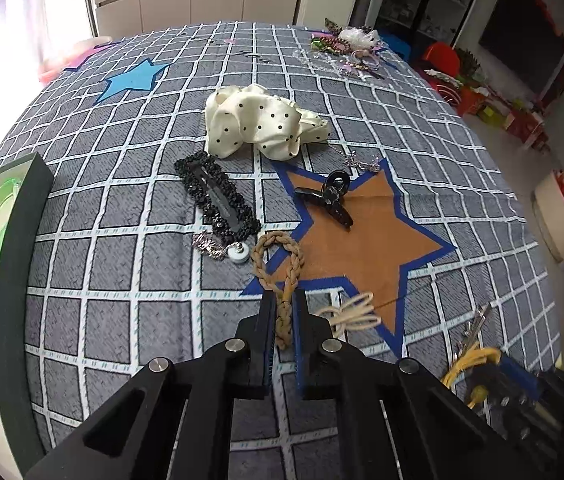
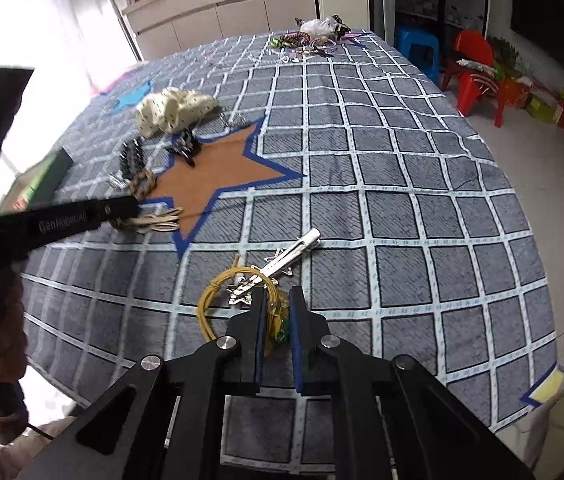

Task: Organize jewelry
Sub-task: 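Grasp the braided brown cord bracelet with the left tool while the right tool grasps the yellow cord keyring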

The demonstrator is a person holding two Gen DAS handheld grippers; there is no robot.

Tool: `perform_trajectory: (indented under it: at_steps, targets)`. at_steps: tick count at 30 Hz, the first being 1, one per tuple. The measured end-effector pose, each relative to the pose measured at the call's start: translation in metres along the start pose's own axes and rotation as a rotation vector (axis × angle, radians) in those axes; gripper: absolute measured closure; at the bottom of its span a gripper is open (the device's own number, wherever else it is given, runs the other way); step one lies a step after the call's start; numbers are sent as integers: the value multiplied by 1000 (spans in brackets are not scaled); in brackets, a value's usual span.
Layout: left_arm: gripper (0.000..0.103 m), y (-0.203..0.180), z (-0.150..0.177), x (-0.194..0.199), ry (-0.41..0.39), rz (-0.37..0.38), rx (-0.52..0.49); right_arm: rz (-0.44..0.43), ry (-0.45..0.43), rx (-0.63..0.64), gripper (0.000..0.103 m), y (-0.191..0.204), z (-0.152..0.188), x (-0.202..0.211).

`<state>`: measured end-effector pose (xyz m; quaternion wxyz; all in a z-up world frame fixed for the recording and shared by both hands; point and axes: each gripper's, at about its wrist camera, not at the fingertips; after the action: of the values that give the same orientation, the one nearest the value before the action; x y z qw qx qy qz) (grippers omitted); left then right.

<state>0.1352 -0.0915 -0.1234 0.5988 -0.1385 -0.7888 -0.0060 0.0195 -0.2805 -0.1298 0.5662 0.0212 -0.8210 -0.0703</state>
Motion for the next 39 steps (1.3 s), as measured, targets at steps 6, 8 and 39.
perform_trajectory:
  at_steps: [6,8,39]
  targets:
    - [88,8,11,21,-35,31,-21,-16,-52,-16,91,1,-3,21]
    - [88,11,14,29,-48,39,-22,-24,-65,-19,91,3,-5,28]
    - [0,20,39,26,-5,-22,-26,-50,-88,0,91,33,-3,52]
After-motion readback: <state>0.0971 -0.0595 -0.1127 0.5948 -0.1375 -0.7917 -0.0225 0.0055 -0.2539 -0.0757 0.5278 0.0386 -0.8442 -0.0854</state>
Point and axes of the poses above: each gripper's, at about its wrist camera, not at the fingertips, and x roughly against the way its jaws point, y to its left, z to its underside, and after that the axes turned 12 degrees about y, right-handed
